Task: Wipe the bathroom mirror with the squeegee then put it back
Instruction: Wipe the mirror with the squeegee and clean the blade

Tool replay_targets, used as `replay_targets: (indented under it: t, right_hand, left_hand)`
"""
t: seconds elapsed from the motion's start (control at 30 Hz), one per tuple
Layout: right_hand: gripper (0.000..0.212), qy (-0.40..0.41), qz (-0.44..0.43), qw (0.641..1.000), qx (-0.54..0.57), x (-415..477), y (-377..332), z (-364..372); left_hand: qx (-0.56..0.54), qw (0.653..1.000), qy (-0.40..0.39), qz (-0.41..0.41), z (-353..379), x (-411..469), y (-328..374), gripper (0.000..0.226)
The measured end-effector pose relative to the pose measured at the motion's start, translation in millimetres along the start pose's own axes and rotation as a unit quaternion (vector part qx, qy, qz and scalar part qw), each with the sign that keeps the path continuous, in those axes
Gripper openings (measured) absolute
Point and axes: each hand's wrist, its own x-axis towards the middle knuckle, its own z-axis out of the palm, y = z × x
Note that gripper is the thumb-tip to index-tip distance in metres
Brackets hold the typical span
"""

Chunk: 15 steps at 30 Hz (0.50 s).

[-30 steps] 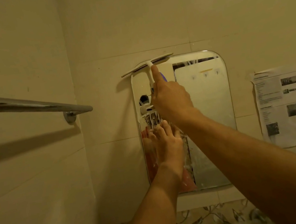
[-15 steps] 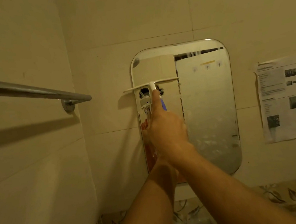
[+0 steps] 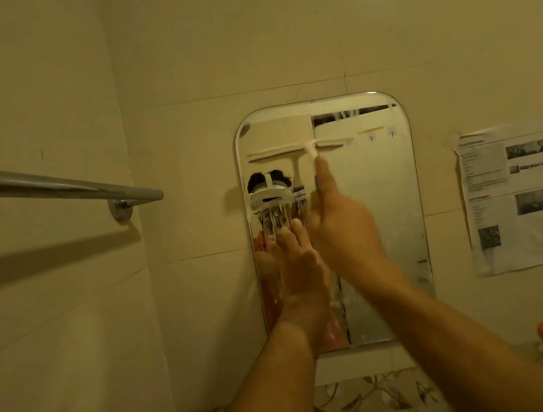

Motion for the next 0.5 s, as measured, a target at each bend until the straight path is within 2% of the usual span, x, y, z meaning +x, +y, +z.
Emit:
replay_targets:
  t: [0.03, 0.1, 0.17, 0.27, 0.5]
  right_hand:
    - [0.068, 0.008, -0.004, 1.0, -0.011, 9.7, 6.3, -14.5]
    - [0.063, 0.022, 0.01, 0.999, -0.042, 31.3, 19.6, -43.1]
    - [0.061, 0.027, 0.0, 0.997, -0.067, 44.9, 26.1, -66.3]
    - [0.058, 0.017, -0.028, 0.991, -0.133, 56.9, 37.9, -79.6]
    - [0.056, 0.009, -0.036, 0.985, -0.171, 79.1, 46.2, -77.3]
  left_hand:
    - [-0.012, 0.998, -0.047, 0.03, -1.2, -1.5, 3.7, 0.084]
    - [0.016, 0.998, -0.047, 0.047, -9.9, -0.4, 11.1, 0.076]
    - [0.041, 0.997, -0.036, 0.061, -20.7, 0.4, 12.0, 0.079]
    - [0.021, 0.997, -0.058, 0.053, -16.6, 2.5, 13.1, 0.086]
    - [0.031, 0.995, -0.074, 0.056, -27.6, 2.6, 17.8, 0.091]
